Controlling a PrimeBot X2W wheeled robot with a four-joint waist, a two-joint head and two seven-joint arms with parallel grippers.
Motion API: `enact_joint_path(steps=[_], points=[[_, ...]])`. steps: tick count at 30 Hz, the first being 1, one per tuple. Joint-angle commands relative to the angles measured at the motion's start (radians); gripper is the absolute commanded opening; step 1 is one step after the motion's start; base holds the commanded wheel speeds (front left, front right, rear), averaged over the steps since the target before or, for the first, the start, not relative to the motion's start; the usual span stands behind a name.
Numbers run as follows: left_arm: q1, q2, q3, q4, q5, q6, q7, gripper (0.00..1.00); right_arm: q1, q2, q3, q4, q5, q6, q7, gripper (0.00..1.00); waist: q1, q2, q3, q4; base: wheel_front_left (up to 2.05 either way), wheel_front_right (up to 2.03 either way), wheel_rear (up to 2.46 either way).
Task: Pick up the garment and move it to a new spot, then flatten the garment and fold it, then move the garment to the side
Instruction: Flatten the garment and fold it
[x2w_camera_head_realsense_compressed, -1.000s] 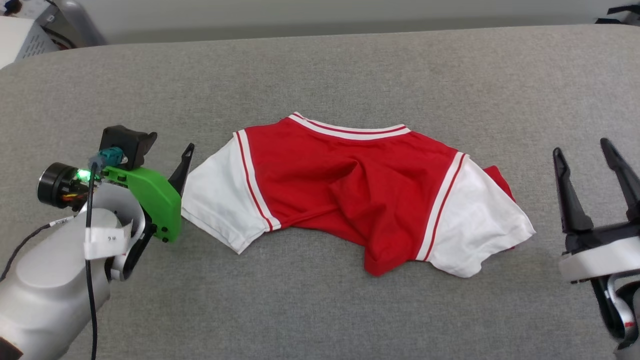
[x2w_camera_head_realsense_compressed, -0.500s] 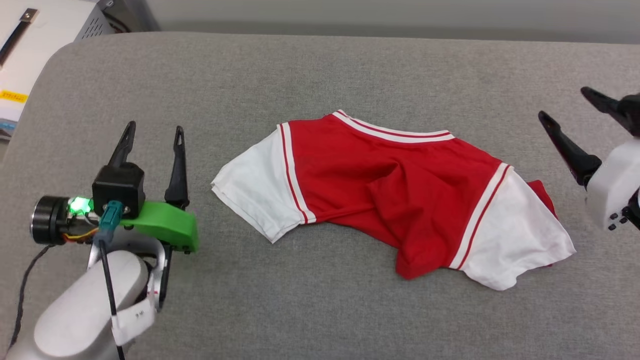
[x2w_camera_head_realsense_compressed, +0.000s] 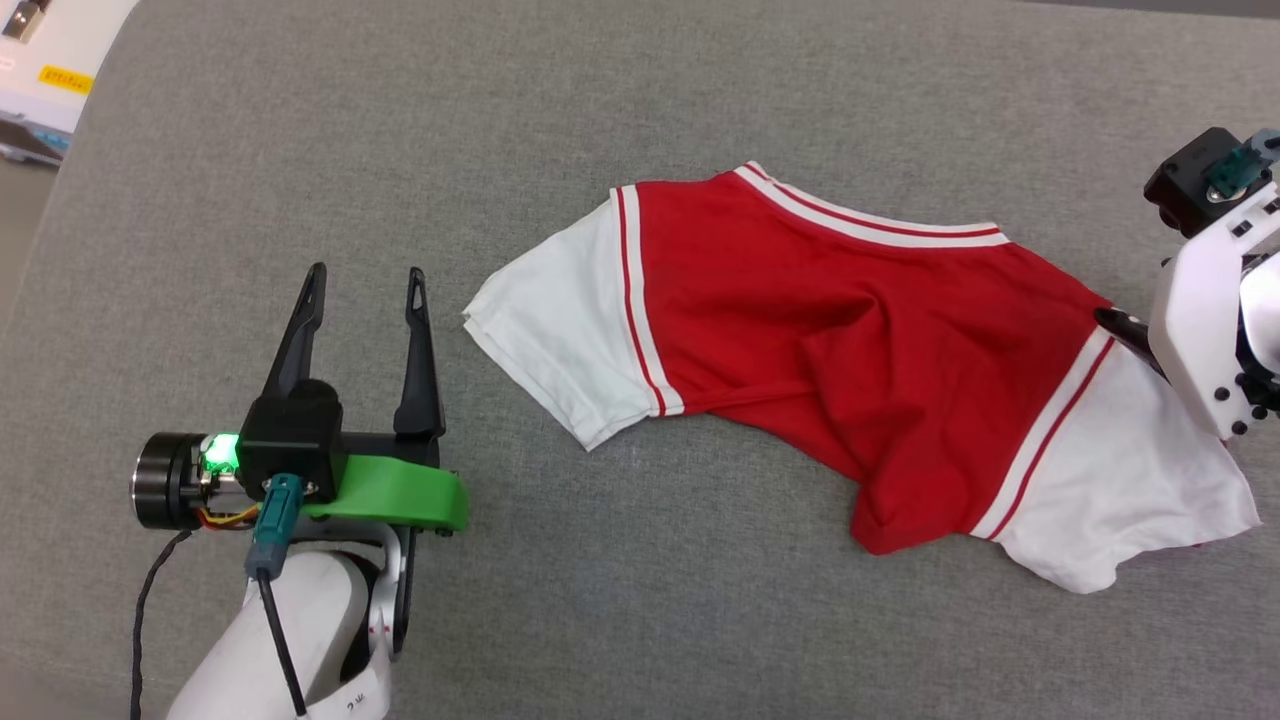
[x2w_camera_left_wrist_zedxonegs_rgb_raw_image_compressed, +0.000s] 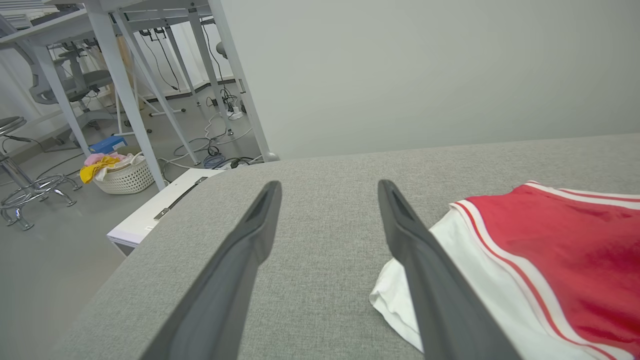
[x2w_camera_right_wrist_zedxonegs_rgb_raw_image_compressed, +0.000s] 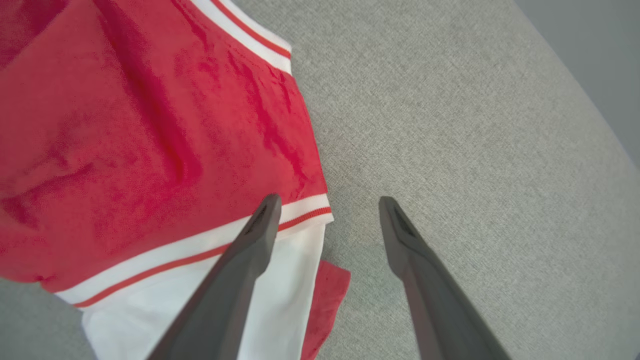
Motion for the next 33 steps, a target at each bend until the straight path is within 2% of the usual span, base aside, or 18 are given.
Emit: enact_joint_path(steps=[1,7,11,12,13,19,20,22,28,33], points=[[0.008,-0.02,0.019,-0.002,0.025,-0.018,-0.006,1.0,-0.027,0.007,0.023,0.026,0.001,-0.001,0.006,1.0,0.0,0.0,0.056,0.042,0.0,0.0,0.0],[-0.002,-0.092,0.097,0.01,0.094,-0.09,-0.006,1.0,-0.049,0.024,0.157,0.139,0.015,-0.001,0.006,1.0,0.0,0.0,0.104,0.062,0.0,0.0,0.0],[0.008,-0.127,0.137,0.019,0.133,-0.123,-0.006,1.0,-0.04,0.027,0.234,0.172,0.051,-0.001,-0.018,1.0,0.0,0.0,0.106,0.057,0.0,0.0,0.0],[0.012,-0.133,0.147,0.022,0.139,-0.131,-0.006,1.0,-0.041,0.028,0.243,0.176,0.058,-0.001,-0.033,0.31,0.0,0.0,0.104,0.053,0.0,0.0,0.0],[0.017,-0.14,0.158,0.026,0.148,-0.139,-0.006,1.0,-0.044,0.029,0.248,0.18,0.066,-0.001,-0.06,0.0,0.0,0.0,0.099,0.049,0.0,0.0,0.0],[0.048,-0.172,0.209,0.042,0.185,-0.179,-0.006,1.0,-0.065,0.006,0.247,0.156,0.04,-0.001,-0.248,0.0,0.0,0.0,0.049,0.013,0.0,0.0,0.0],[0.067,-0.185,0.23,0.049,0.196,-0.198,-0.006,1.0,-0.052,-0.013,0.213,0.114,0.016,-0.001,-0.336,0.0,0.0,0.0,0.017,-0.005,0.0,0.0,0.0],[0.085,-0.194,0.244,0.053,0.206,-0.205,-0.006,1.0,-0.026,-0.024,0.175,0.07,0.009,-0.001,-0.377,0.0,0.0,0.0,-0.004,-0.019,0.0,0.0,0.0],[0.132,-0.21,0.285,0.059,0.227,-0.227,-0.006,1.0,0.104,-0.062,0.011,-0.083,-0.033,-0.001,-0.41,0.0,0.0,0.0,-0.054,-0.058,0.0,0.0,0.0],[0.169,-0.225,0.306,0.056,0.243,-0.239,-0.006,1.0,0.232,-0.068,-0.163,-0.217,-0.097,-0.001,-0.366,0.0,0.0,0.0,-0.081,-0.084,0.0,0.0,0.0]])
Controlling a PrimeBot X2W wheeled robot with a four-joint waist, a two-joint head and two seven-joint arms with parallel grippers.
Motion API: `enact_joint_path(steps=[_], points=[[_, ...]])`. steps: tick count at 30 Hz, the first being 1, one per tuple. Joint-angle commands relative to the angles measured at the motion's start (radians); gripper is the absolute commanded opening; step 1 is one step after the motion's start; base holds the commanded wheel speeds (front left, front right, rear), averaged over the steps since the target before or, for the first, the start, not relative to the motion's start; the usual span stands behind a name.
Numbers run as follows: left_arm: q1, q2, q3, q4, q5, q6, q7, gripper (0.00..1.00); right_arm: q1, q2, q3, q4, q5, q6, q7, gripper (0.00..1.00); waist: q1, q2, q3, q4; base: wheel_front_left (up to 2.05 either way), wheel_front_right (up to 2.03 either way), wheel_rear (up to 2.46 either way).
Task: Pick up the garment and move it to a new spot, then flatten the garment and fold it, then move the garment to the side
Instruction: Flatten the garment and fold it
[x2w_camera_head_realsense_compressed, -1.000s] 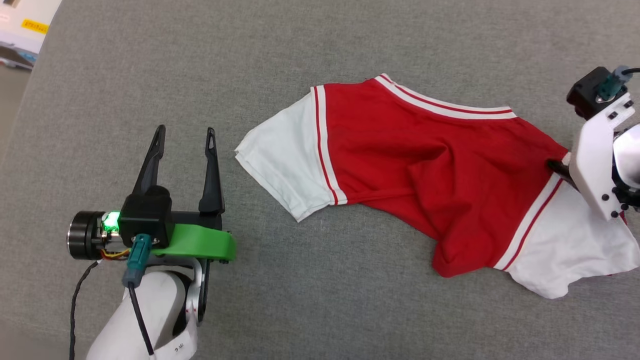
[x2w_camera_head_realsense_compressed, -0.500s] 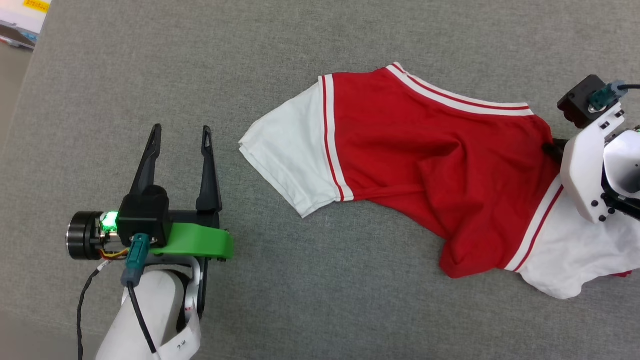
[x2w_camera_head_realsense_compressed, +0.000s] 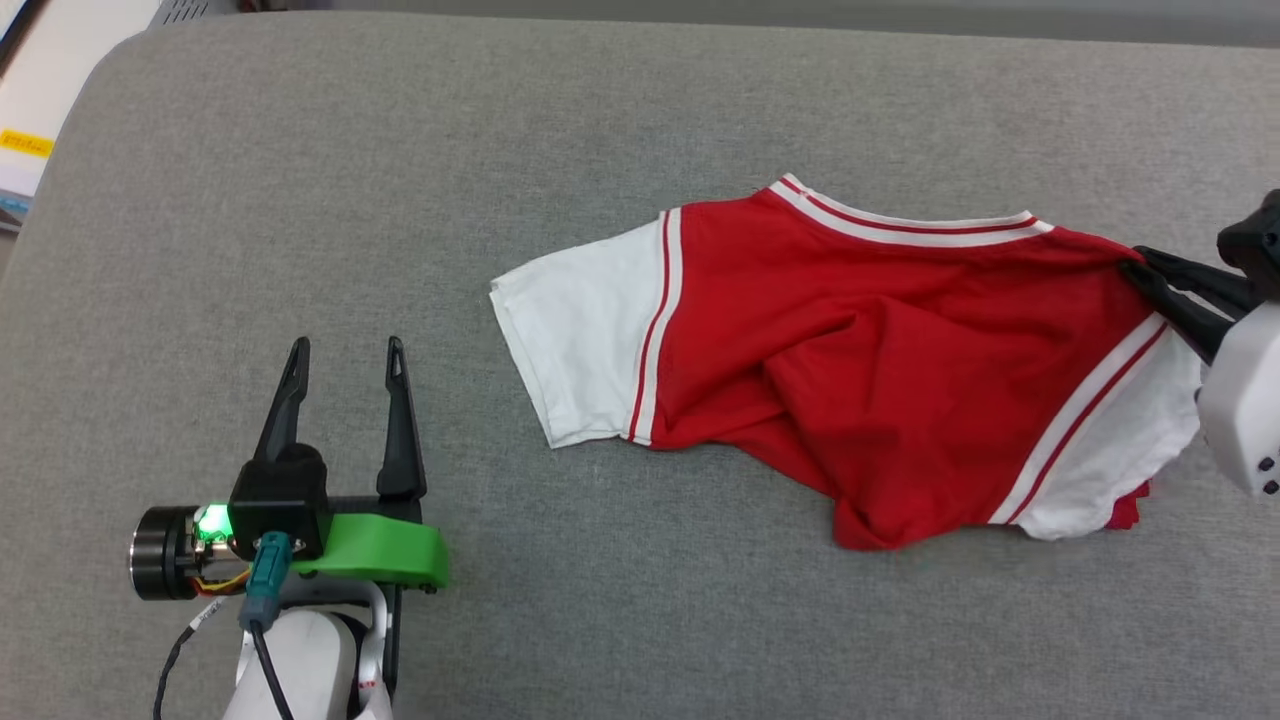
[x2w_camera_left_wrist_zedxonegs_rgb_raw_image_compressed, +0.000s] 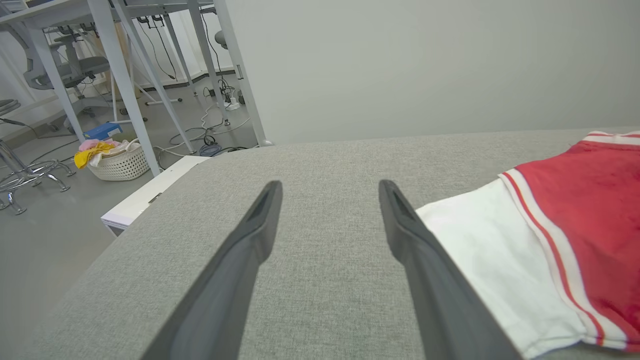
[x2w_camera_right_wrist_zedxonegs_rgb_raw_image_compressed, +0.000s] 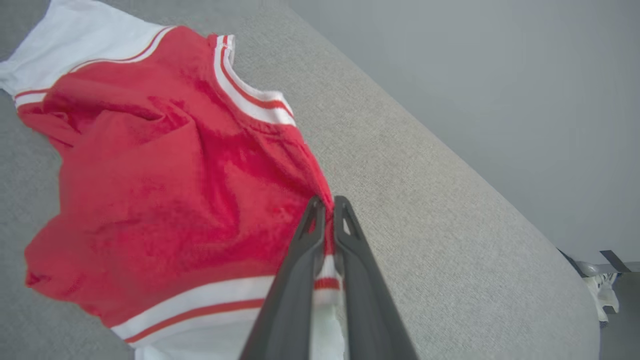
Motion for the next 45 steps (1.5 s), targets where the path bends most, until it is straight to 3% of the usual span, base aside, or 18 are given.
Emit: enact_joint_path(steps=[1,12,22,28,33,39,45], points=[[0.019,-0.009,0.005,-0.002,0.013,-0.008,-0.006,1.0,0.037,0.0,-0.042,-0.034,-0.024,0.0,0.019,0.0,0.0,-0.0001,-0.028,-0.027,0.0,0.0,0.0],[0.034,-0.048,0.021,-0.005,0.039,-0.033,-0.006,1.0,0.217,0.008,-0.345,-0.257,-0.107,0.0,0.187,0.0,0.0,-0.0001,-0.025,-0.022,0.0,0.0,0.0],[-0.009,-0.087,0.026,-0.008,0.054,-0.056,-0.006,1.0,0.167,-0.042,-0.427,-0.191,-0.065,0.0,0.245,0.0,0.0,-0.0001,0.074,0.026,0.0,0.0,0.0],[-0.051,-0.107,0.022,-0.016,0.063,-0.065,-0.006,1.0,-0.005,-0.1,-0.366,-0.061,-0.044,0.0,0.253,0.0,0.0,-0.0001,0.162,0.065,0.0,0.0,0.0],[-0.092,-0.123,0.012,-0.02,0.063,-0.073,-0.006,1.0,-0.216,-0.104,-0.239,0.061,-0.059,0.0,0.269,0.0,0.0,-0.0001,0.234,0.102,0.0,0.0,0.0],[-0.131,-0.136,0.001,-0.022,0.055,-0.074,-0.006,1.0,-0.428,-0.039,-0.066,0.25,-0.103,0.0,0.288,0.0,0.0,-0.0001,0.295,0.134,0.0,0.0,0.0],[-0.153,-0.142,-0.017,-0.02,0.044,-0.07,-0.006,1.0,-0.505,0.05,0.061,0.456,-0.1,0.0,0.264,0.0,0.0,-0.0001,0.325,0.162,0.0,0.0,0.0]])
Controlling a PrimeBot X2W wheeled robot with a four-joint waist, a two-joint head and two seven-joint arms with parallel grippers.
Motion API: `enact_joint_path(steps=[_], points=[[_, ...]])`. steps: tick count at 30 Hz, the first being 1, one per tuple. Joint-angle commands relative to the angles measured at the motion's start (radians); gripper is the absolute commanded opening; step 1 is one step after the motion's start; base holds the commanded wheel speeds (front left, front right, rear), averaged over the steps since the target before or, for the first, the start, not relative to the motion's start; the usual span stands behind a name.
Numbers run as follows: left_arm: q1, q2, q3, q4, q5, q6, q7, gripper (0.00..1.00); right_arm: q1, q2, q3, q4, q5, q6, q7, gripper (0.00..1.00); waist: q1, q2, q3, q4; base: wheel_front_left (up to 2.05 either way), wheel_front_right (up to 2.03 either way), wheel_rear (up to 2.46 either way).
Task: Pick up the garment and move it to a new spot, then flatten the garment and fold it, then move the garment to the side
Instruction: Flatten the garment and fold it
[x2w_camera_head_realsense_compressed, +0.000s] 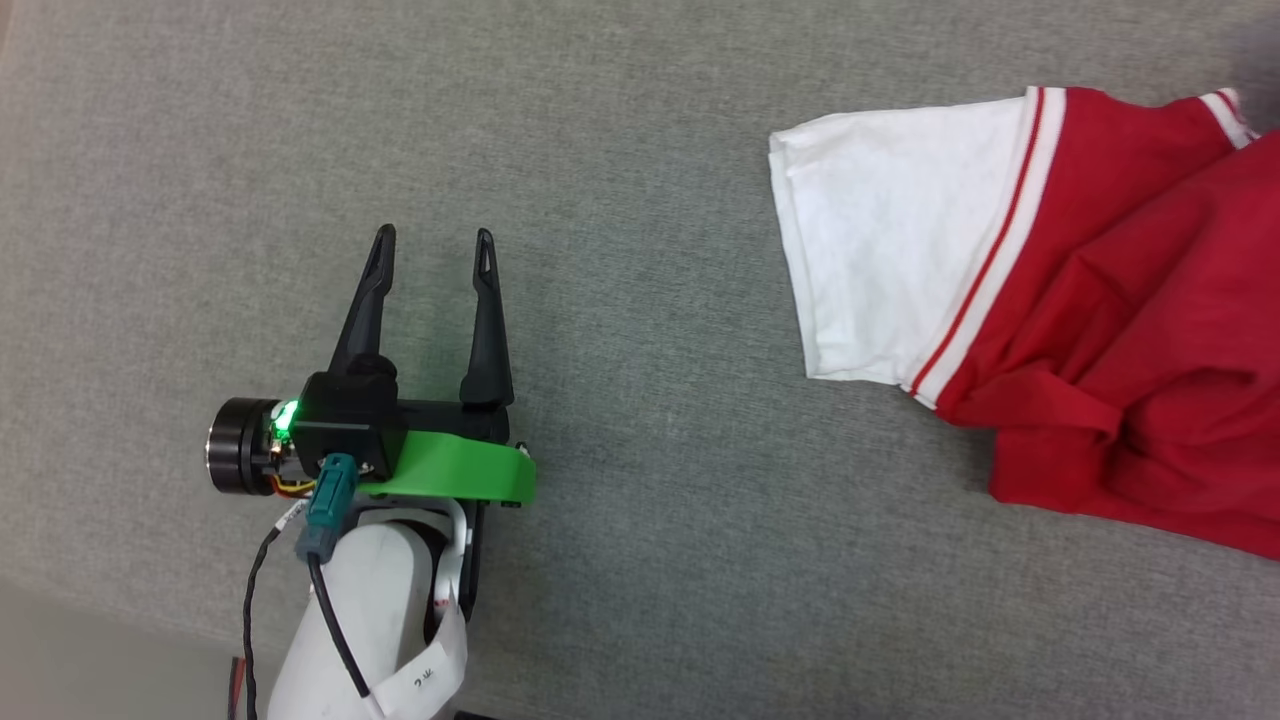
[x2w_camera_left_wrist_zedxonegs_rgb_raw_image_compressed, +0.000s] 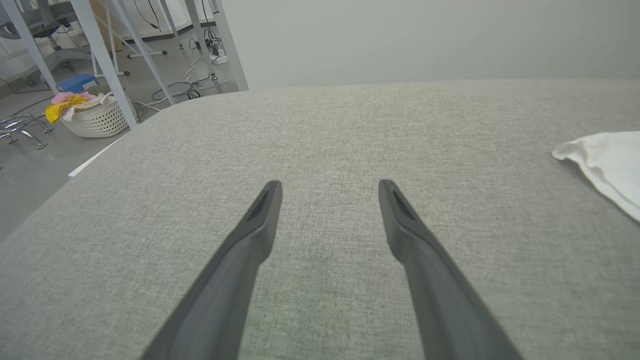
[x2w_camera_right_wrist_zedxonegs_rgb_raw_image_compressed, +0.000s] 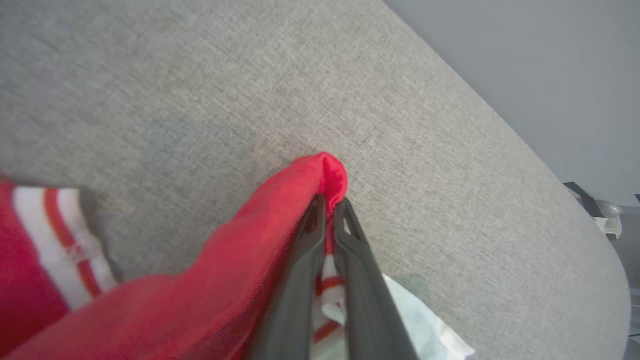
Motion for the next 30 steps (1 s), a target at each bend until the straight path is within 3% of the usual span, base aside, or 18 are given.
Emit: enact_joint_path(steps=[1,8,10,11,16,22,26,30], points=[[-0.017,-0.005,-0.004,0.0,-0.007,0.0,-0.006,1.0,-0.018,0.015,0.029,0.039,0.003,-0.001,-0.012,0.0,-0.0002,0.0,0.026,0.032,0.0,0.0,0.0],[0.002,-0.006,0.005,0.008,-0.005,0.01,-0.006,1.0,-0.039,0.038,0.115,0.154,0.061,-0.001,-0.077,0.0,-0.0002,0.0,-0.014,0.021,0.0,0.0,0.0],[0.012,-0.006,0.011,0.011,0.0,0.009,-0.006,1.0,-0.038,0.032,0.13,0.157,0.072,-0.001,-0.126,0.43,-0.0002,0.0,-0.038,0.01,0.0,0.0,0.0],[0.018,-0.006,0.015,0.013,0.003,0.007,-0.006,1.0,-0.036,0.026,0.136,0.152,0.073,-0.001,-0.162,1.0,-0.0002,0.0,-0.052,0.003,0.0,0.0,0.0],[0.047,-0.004,0.039,0.016,0.017,0.001,-0.006,1.0,0.016,0.008,0.108,0.105,0.085,-0.001,-0.352,1.0,-0.0002,0.0,-0.125,-0.037,0.0,0.0,0.0],[0.077,0.017,0.066,0.016,0.035,-0.012,-0.006,1.0,0.153,0.039,-0.049,0.024,0.062,-0.001,-0.57,1.0,-0.0002,0.0,-0.203,-0.101,0.0,0.0,0.0],[0.078,0.037,0.076,0.013,0.045,-0.026,-0.006,1.0,0.289,0.11,-0.22,-0.059,-0.038,-0.001,-0.691,1.0,-0.0002,0.0,-0.245,-0.136,0.0,0.0,0.0],[0.06,0.058,0.084,0.007,0.043,-0.049,-0.006,1.0,0.445,0.236,-0.387,-0.161,-0.155,-0.001,-0.775,1.0,-0.0002,0.0,-0.274,-0.163,0.0,0.0,0.0]])
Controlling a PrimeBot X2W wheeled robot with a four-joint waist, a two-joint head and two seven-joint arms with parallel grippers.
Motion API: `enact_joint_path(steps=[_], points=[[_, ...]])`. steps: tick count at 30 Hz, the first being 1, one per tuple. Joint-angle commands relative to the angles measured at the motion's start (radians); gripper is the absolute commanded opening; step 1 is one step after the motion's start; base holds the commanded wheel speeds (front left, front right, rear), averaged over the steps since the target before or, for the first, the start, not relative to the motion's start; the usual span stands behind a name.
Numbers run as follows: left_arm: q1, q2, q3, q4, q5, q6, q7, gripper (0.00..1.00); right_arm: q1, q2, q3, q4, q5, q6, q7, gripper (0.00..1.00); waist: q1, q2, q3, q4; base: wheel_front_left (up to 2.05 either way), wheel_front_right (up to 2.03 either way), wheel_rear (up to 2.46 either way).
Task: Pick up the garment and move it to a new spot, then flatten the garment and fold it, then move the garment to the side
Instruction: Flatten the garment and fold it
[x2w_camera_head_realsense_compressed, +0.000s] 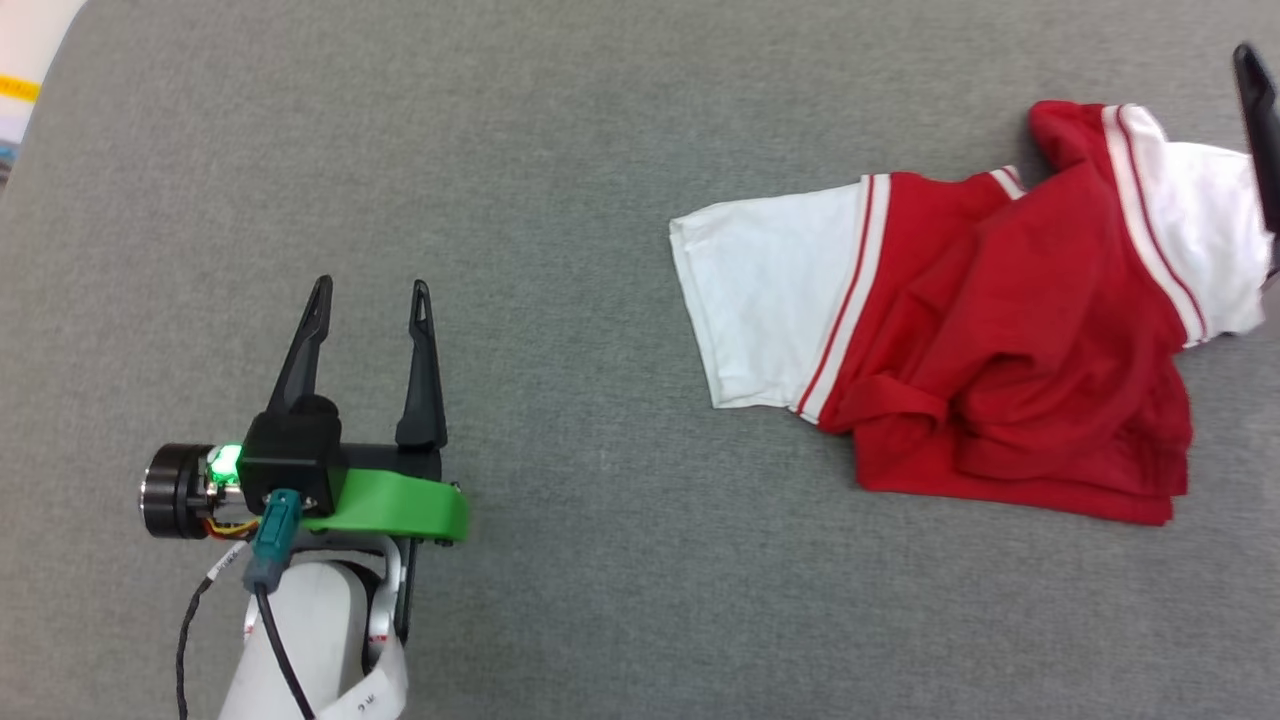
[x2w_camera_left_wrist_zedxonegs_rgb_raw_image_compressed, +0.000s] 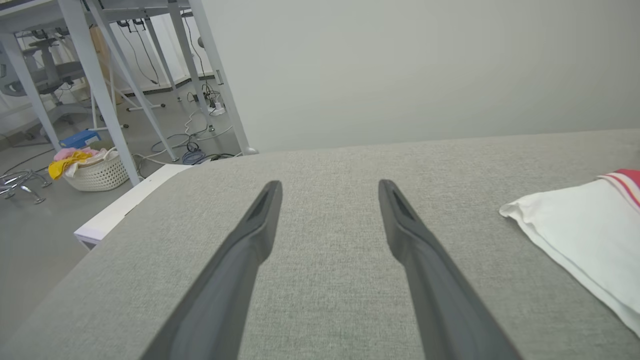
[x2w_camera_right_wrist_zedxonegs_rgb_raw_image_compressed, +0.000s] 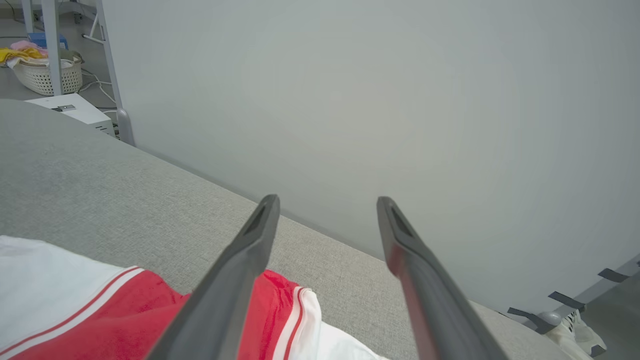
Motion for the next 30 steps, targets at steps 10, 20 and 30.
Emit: enact_joint_path(steps=[10,20,30], points=[[-0.203,0.1,-0.017,0.105,-0.036,-0.143,0.014,1.0,0.364,0.334,-0.207,-0.259,-0.177,0.0,-0.092,1.0,0.0001,0.0,-0.08,-0.11,0.0,0.0,0.0],[-0.496,0.27,-0.286,0.2,-0.295,-0.186,0.436,1.0,0.475,0.414,-0.224,-0.295,-0.201,0.0,-0.105,1.0,0.0001,0.0,-0.065,-0.163,0.0,0.0,0.0],[-0.81,0.415,-0.683,0.237,-0.711,-0.187,0.971,1.0,0.436,0.418,-0.16,-0.27,-0.224,0.0,-0.118,1.0,0.0001,0.0,0.019,-0.223,0.0,0.0,0.0]])
